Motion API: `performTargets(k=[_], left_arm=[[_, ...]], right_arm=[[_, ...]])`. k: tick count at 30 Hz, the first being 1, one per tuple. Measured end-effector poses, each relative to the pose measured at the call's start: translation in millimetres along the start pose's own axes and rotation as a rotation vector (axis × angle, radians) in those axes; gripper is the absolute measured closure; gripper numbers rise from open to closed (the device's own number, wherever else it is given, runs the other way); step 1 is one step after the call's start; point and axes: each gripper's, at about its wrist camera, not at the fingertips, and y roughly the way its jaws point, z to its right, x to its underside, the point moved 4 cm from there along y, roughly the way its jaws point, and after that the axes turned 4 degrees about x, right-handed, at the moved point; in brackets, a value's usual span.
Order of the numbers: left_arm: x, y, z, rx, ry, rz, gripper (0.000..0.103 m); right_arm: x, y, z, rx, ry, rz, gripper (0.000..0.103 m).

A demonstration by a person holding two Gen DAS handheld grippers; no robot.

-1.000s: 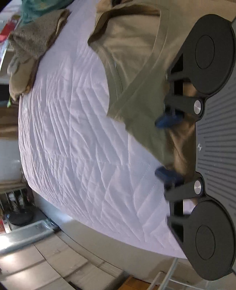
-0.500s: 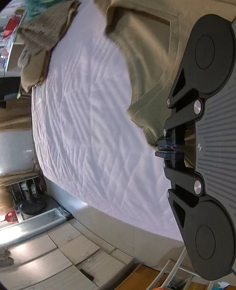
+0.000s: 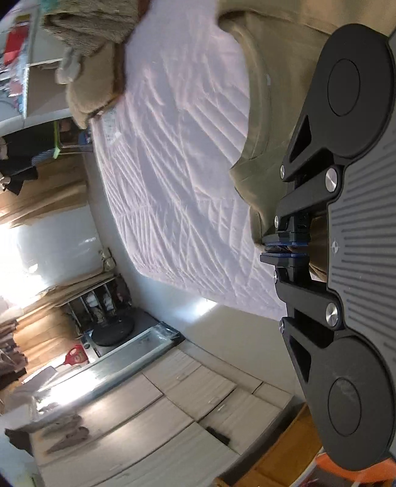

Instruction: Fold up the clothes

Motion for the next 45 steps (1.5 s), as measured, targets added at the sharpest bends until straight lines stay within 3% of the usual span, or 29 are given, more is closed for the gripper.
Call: performTargets(k=[4, 6, 8, 10, 13, 15, 16, 17, 18, 19, 20, 22, 24, 26, 30, 31, 34, 37, 39, 41, 43, 45], left_arm=[[15.4, 13.2, -1.6, 0.022, 0.009, -0.069, 0.087], [19.3, 11.4, -7.0, 0.039, -0.013, -0.087, 0.086], [20.5, 2.0, -15.3, 0.069, -0.047, -0.095, 0.084], [23.7, -3.8, -17.8, 0.086, -0.050, -0.107, 0.075], [36.8, 0.2, -9.2, 0.078, -0.002, -0.146, 0.059], [44.9, 5.2, 0.3, 0.048, 0.047, -0.153, 0.055], [48.1, 7.6, 4.6, 0.028, 0.071, -0.149, 0.055], [49.4, 8.7, 7.9, 0.008, 0.079, -0.135, 0.055], [49.9, 9.2, 10.4, -0.011, 0.084, -0.124, 0.055], [49.3, 9.0, 11.8, -0.019, 0.085, -0.120, 0.060], [47.5, 9.2, 12.8, -0.021, 0.085, -0.119, 0.065], [43.8, 10.6, 15.4, -0.040, 0.105, -0.111, 0.084], [41.0, 13.2, 18.6, -0.078, 0.157, -0.091, 0.087], [36.3, 17.6, 18.8, -0.085, 0.179, -0.076, 0.088], [16.4, 21.6, 8.6, -0.134, 0.180, -0.008, 0.087], [10.8, 23.5, 3.9, -0.159, 0.180, 0.004, 0.093], [16.0, 37.5, -16.1, -0.173, 0.150, -0.037, 0.094], [31.1, 38.9, -32.1, -0.129, 0.100, -0.071, 0.091], [42.5, 30.4, -42.7, -0.070, 0.031, -0.081, 0.087], [45.8, 12.3, -54.9, -0.031, -0.053, -0.065, 0.083], [48.5, -5.6, -62.3, -0.001, -0.088, -0.074, 0.083], [57.3, -25.4, -70.6, 0.007, -0.112, -0.091, 0.080]], right_arm=[[26.2, 22.4, 18.9, -0.210, 0.173, -0.187, 0.088], [36.1, 28.1, 25.6, -0.297, 0.287, -0.214, 0.063], [45.9, 36.5, 18.7, -0.377, 0.345, -0.285, 0.024], [56.5, 44.7, -1.8, -0.392, 0.295, -0.364, 0.021], [64.6, 44.9, -28.6, -0.292, 0.165, -0.348, 0.021], [64.8, 42.7, -35.7, -0.246, 0.133, -0.343, 0.025], [64.7, 41.7, -38.1, -0.226, 0.122, -0.344, 0.037], [64.1, 40.1, -40.1, -0.211, 0.112, -0.341, 0.060], [63.2, 37.4, -41.3, -0.212, 0.110, -0.336, 0.073], [62.7, 33.7, -43.4, -0.211, 0.098, -0.328, 0.095], [62.3, 29.8, -46.5, -0.197, 0.070, -0.316, 0.098], [60.1, 24.5, -61.5, -0.101, -0.084, -0.263, 0.099], [55.0, 22.7, -68.0, -0.002, -0.188, -0.209, 0.099], [43.2, 23.9, -57.7, 0.048, -0.169, -0.169, 0.099], [11.9, 26.6, -38.5, 0.085, -0.127, -0.084, 0.099], [5.7, 27.5, -39.8, 0.099, -0.155, -0.062, 0.099], [6.7, 43.6, -44.4, 0.094, -0.222, -0.082, 0.098], [30.0, 61.0, -38.2, -0.009, -0.186, -0.155, 0.090], [43.2, 60.4, -23.2, -0.056, -0.096, -0.196, 0.075], [48.0, 43.1, -1.5, -0.050, -0.010, -0.188, 0.041], [53.4, 23.9, 20.7, -0.048, 0.070, -0.188, 0.022], [65.6, 11.3, 36.4, -0.053, 0.126, -0.234, 0.017]])
